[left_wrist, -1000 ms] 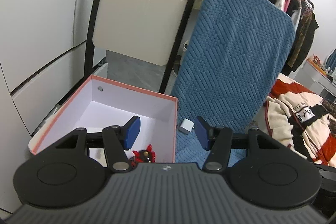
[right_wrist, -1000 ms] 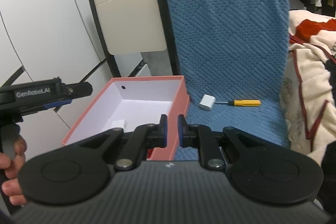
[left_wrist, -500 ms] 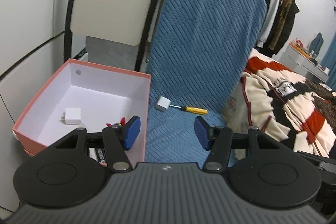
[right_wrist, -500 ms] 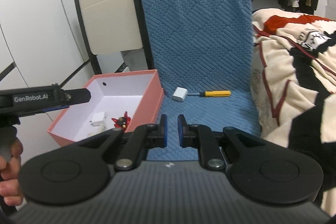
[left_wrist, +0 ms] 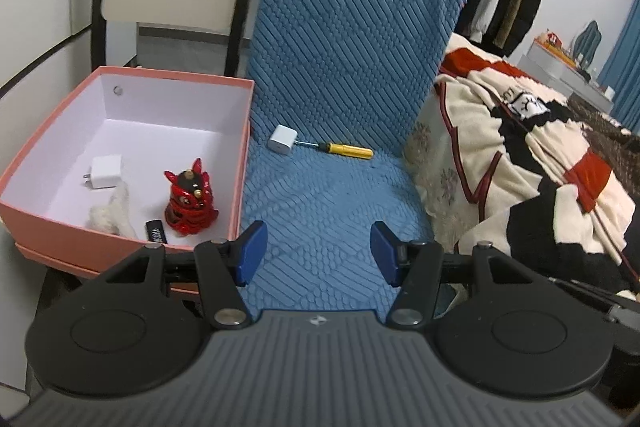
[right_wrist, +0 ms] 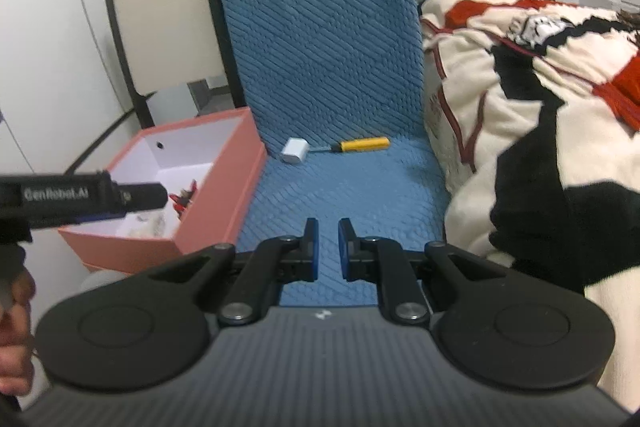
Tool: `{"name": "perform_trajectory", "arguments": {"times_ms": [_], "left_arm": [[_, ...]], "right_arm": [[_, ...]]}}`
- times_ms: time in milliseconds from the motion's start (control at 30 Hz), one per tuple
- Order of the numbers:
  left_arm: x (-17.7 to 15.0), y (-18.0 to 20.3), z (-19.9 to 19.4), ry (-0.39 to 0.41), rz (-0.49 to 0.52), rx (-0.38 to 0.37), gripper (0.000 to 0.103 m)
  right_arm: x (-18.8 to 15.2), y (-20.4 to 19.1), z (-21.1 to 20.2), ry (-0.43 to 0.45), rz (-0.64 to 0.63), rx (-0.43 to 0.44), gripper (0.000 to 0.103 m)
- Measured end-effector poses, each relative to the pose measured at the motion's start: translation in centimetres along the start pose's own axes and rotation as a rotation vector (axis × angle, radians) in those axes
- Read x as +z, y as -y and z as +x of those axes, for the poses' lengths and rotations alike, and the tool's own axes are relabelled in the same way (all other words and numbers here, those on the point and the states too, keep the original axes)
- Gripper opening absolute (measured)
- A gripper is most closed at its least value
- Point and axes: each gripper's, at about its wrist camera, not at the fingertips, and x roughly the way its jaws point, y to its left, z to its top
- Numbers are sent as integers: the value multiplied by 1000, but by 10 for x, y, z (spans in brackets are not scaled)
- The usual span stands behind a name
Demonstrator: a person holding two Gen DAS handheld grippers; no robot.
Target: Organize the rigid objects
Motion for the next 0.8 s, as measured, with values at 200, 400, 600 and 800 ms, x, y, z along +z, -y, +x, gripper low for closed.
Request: {"name": "perform_trajectory", "arguments": {"times_ms": [200, 400, 600, 800], "left_arm": [[5, 13, 36, -38, 13, -11, 63], [16, 24, 83, -80, 43, -7, 63], [35, 31, 128, -110, 68, -12, 63], [61, 40, 171, -121, 118, -6, 63]], "right_arm": [[-8, 17, 29, -8, 36, -19, 14], [-11, 31, 65, 2, 49, -38, 14], [-4, 36, 99, 22, 86, -49, 14], [1, 39, 136, 44, 92, -64, 15]]}}
